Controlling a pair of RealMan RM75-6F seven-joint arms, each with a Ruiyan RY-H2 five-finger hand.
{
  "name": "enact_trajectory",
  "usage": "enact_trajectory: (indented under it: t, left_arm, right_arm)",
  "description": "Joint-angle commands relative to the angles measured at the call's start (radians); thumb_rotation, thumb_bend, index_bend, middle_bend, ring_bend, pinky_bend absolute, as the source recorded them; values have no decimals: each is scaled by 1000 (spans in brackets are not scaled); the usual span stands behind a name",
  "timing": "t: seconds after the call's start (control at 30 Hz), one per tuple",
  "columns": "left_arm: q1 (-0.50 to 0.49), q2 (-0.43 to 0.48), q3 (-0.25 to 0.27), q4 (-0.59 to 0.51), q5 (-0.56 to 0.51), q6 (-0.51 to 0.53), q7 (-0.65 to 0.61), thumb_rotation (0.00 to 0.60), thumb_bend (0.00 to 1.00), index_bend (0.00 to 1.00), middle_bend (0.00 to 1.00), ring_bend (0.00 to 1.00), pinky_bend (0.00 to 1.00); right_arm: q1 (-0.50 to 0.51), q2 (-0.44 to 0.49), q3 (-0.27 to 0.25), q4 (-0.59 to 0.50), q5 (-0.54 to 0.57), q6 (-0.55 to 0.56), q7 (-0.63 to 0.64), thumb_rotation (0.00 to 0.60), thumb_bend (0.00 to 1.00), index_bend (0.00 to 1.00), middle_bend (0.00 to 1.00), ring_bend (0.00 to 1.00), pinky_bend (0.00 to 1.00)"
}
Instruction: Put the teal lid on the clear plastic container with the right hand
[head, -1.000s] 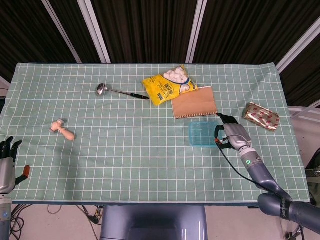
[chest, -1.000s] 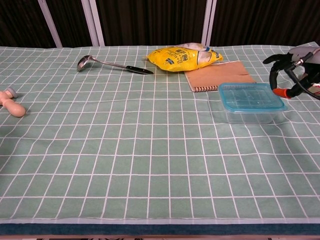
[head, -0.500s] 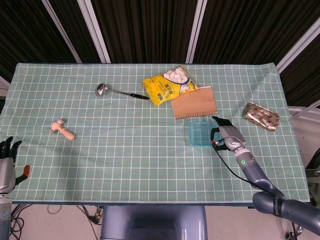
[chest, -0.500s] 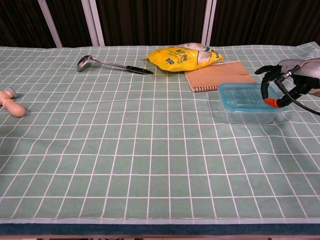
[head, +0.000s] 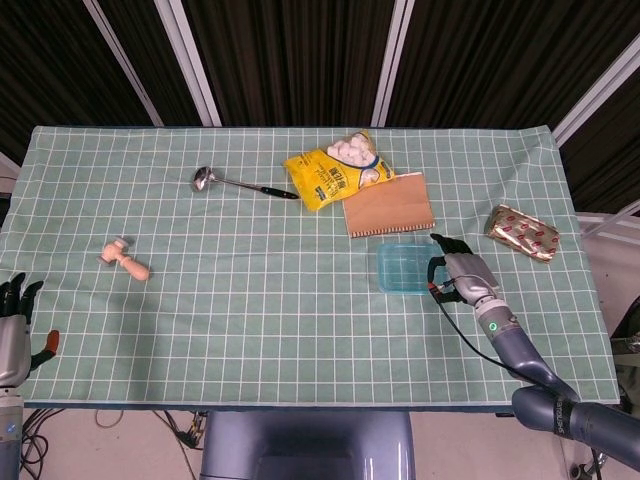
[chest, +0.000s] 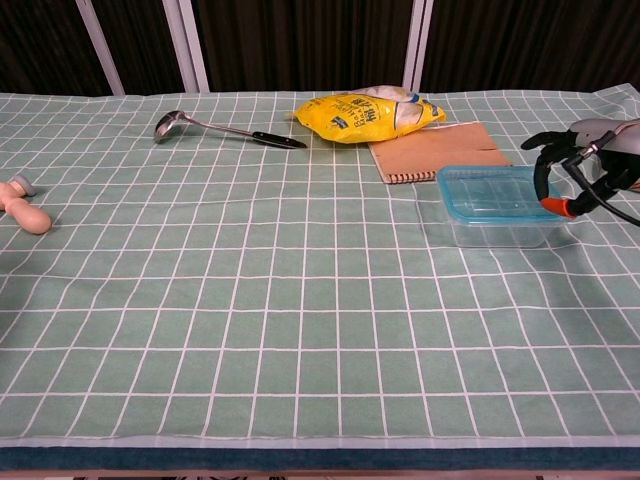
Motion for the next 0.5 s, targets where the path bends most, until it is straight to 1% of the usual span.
enact_trajectory:
  t: [0.03, 0.5]
  left_arm:
    - [0, 0, 0, 1, 1, 0, 1, 600, 361, 144, 0, 0, 0]
    - [0, 1, 0, 1, 1, -1, 0, 600, 361, 144, 0, 0, 0]
  right_arm:
    - [-2, -1, -3, 2, -1, -2, 2, 600, 470, 664, 60, 0, 0]
    - [1, -29, -6, 57, -5, -32, 35, 600, 469, 668, 58, 0, 0]
